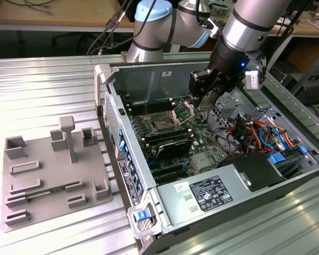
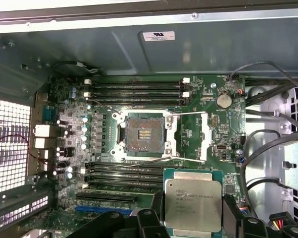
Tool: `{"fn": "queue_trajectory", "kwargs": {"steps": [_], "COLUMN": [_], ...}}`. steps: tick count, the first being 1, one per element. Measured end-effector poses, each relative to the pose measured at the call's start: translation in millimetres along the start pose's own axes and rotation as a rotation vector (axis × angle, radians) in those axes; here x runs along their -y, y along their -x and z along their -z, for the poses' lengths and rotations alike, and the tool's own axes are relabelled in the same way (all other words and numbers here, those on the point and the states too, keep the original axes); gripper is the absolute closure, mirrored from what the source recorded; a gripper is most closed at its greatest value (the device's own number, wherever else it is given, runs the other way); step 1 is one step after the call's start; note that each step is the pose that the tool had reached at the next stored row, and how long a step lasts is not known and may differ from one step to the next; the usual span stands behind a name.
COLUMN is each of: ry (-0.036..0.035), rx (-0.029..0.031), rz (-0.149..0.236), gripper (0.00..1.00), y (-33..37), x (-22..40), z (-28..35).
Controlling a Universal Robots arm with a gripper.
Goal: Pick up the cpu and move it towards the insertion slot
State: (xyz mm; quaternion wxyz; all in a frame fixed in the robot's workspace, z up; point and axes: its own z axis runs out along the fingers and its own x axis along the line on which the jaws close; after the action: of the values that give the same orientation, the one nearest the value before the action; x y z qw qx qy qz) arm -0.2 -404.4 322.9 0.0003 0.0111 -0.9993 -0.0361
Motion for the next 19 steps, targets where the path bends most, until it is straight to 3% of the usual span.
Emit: {"fn": "queue_trajectory", "kwargs": {"steps": [13, 15, 19], "ry": [-0.0001, 0.0001, 0.0], "rx": [-0.0001, 0.0, 0.0], "rz": [0.0, 0.0, 0.0], "gripper": [0.45, 0.45, 0.45], "y": [-1.4, -2.0, -1.7], "x": [0.0, -1.9, -12.0], "z": [-6.8, -7.7, -9.4]}}
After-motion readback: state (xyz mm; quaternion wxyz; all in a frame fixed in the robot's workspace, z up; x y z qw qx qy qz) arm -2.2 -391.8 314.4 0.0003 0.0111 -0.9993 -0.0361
